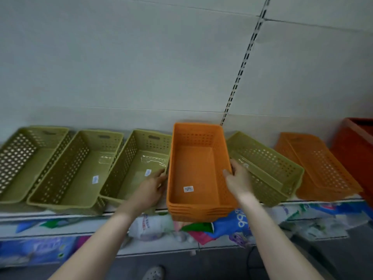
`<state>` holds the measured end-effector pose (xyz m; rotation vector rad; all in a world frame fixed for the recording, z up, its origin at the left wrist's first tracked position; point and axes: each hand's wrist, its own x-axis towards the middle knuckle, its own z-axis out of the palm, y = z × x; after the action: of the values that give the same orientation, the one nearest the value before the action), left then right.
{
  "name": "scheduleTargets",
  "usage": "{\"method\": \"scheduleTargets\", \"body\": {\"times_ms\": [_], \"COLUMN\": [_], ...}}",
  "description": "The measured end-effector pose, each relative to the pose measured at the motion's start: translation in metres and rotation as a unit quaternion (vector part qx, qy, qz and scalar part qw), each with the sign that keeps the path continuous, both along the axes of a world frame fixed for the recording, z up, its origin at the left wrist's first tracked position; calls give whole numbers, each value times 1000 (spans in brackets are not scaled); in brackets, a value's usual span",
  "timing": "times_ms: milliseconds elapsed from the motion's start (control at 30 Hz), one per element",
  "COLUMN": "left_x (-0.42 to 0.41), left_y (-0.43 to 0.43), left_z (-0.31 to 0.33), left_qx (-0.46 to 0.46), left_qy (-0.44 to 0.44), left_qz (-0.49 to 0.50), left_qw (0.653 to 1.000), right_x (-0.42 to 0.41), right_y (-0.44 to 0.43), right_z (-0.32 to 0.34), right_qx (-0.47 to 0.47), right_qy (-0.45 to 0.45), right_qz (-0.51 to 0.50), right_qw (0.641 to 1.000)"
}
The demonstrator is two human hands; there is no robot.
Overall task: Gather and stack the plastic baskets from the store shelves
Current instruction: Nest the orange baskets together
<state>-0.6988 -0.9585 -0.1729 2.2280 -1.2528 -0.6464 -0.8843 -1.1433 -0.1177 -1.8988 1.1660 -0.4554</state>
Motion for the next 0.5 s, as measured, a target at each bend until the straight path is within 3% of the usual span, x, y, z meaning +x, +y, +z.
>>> {"method": "scheduleTargets", "body": {"times_ms": [200, 300, 400, 500], "left_x": [-46, -62, -67, -59], "left_y": [-6, -18, -29, -31], "left_z": [36, 45, 45, 40], "left_qx": [-122, -108, -79, -74], "left_qy": [129, 217, 234, 223], "left_qz": [209, 212, 196, 198], "left_qw": [962, 947, 949, 952], "right_x": [-5, -4, -5, -28], "right_y": [-14, -26, -40, -57], "right_z": [-15, -10, -7, -17], "right_qx": [25, 34, 52, -74], "right_qy": [46, 44, 33, 67], "right_qz": [82, 110, 133, 53], "right_qw": [995, 992, 989, 994]}}
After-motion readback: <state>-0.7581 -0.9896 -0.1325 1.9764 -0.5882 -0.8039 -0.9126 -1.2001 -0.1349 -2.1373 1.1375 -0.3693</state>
